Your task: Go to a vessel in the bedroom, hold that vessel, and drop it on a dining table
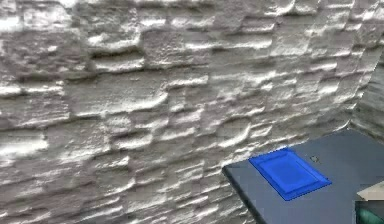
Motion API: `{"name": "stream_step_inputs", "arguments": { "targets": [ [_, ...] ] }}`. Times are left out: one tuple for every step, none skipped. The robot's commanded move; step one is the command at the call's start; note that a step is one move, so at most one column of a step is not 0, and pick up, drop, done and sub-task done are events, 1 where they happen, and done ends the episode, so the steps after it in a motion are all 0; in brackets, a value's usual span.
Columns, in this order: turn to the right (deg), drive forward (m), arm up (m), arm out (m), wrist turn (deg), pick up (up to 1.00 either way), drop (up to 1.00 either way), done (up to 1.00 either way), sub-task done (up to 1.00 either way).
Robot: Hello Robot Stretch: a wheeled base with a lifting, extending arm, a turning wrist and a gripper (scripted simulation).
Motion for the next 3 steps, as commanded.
{"name": "stream_step_inputs", "arguments": {
  "targets": [
    [0.0, 0.0, 0.0, 0.0, 0.0, 0.0, 1.0, 0.0, 0.0],
    [0.0, 0.0, 0.0, -0.1, 0.0, 0.0, 0.0, 0.0, 0.0],
    [0.0, 0.0, 0.0, 0.0, 0.0, 0.0, 0.0, 1.0, 0.0]
  ]
}}
